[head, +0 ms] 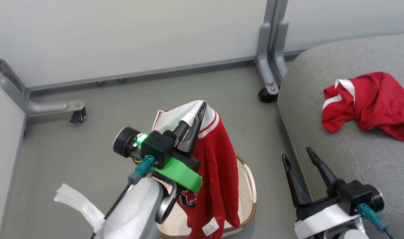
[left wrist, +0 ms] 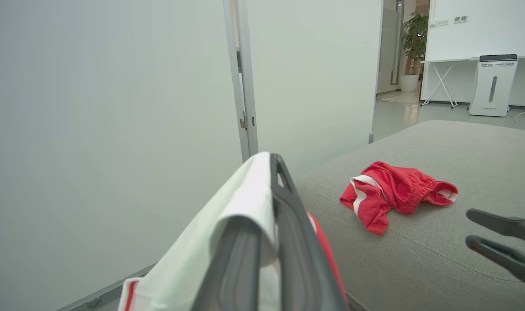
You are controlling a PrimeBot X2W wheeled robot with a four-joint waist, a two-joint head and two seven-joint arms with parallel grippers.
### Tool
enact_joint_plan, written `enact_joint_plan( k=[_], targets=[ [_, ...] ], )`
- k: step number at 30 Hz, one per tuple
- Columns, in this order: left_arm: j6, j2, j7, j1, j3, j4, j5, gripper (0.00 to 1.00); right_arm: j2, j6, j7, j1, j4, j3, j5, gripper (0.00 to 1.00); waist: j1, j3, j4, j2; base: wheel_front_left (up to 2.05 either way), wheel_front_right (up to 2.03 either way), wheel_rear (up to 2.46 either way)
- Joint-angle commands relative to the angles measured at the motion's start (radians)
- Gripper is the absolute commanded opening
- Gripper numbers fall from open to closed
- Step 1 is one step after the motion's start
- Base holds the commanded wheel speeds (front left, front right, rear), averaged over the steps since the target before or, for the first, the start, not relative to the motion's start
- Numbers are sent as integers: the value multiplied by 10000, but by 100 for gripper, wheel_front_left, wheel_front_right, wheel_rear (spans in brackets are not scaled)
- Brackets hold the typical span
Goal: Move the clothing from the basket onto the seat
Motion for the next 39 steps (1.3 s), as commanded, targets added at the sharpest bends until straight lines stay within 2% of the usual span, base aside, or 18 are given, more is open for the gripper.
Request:
enact_joint_plan(
  k=[1,10,19,33,34,35,37,39],
  targets=[
    [-57,-7,-5,-5,19,-131,120,0,-31,-15,-19,188,32,67,40,100,2,-536,9,0,0,0,0],
    [-208,-75,-3,-372,-263,-696,88,0,-31,-15,-19,441,121,412,1,100,2,-915,66,0,0,0,0],
    [-243,-124,-5,-733,-1148,-1230,-368,0,-184,-15,-19,144,301,903,-38,100,2,-861,215,0,0,0,0],
    [328,-118,-3,-1802,-2671,-2029,-981,0,-513,-15,-19,-24,1337,1632,439,100,2,-728,590,0,0,0,0],
    [372,-120,-3,-1839,-2721,-1966,-993,0,-548,-16,-20,-35,1354,1701,475,88,2,-726,590,0,0,0,0],
    [386,-118,-3,-1852,-2745,-1896,-993,0,-568,-16,-19,-50,1361,1749,522,48,2,-724,587,0,0,0,0],
    [429,-119,-3,-1901,-2773,-1727,-936,0,-609,-15,-20,-68,1390,1890,590,2,2,-714,567,0,0,0,0],
    [475,-107,-3,-1909,-2799,-1575,-853,0,-665,-16,-19,-87,1383,1991,666,0,2,-697,545,0,0,0,0]
  ],
)
